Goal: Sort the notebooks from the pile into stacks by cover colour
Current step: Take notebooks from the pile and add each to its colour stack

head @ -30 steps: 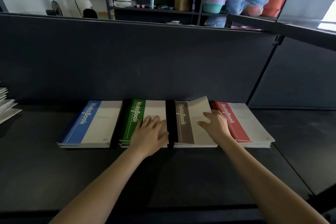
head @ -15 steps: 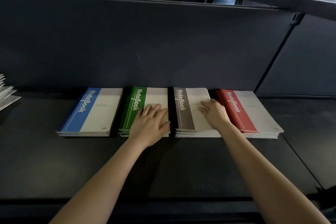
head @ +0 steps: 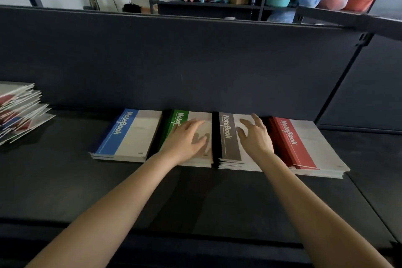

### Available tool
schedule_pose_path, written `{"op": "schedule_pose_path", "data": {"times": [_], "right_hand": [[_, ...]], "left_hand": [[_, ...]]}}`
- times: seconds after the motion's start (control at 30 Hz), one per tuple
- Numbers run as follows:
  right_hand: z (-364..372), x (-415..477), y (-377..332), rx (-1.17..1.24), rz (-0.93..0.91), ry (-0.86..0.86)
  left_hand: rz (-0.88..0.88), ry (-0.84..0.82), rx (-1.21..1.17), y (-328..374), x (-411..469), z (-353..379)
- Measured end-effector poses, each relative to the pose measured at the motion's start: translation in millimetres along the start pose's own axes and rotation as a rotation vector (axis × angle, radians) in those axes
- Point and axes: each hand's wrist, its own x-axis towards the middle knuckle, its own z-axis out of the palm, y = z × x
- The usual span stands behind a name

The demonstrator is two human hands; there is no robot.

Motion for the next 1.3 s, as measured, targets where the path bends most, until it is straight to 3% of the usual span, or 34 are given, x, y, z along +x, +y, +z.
{"op": "schedule_pose_path", "data": {"times": [0.6,0.87,1.3], "right_hand": [[110.4,-28.7,-231.4,0.28,-0.549,-0.345],[143.0,-42.5,-310.4,0.281,-0.649,-0.44],[196.9,-18.6,-443.8,0.285,-0.715,-0.438]], "left_hand": [[-0.375,0.244,0.206,-148.6,-154.5,-107.0],[-0.467,0.218,0.254,-214.2,-198.2,-136.7],[-0.45,0.368,0.211,-313.5,-204.4,-225.5]]}}
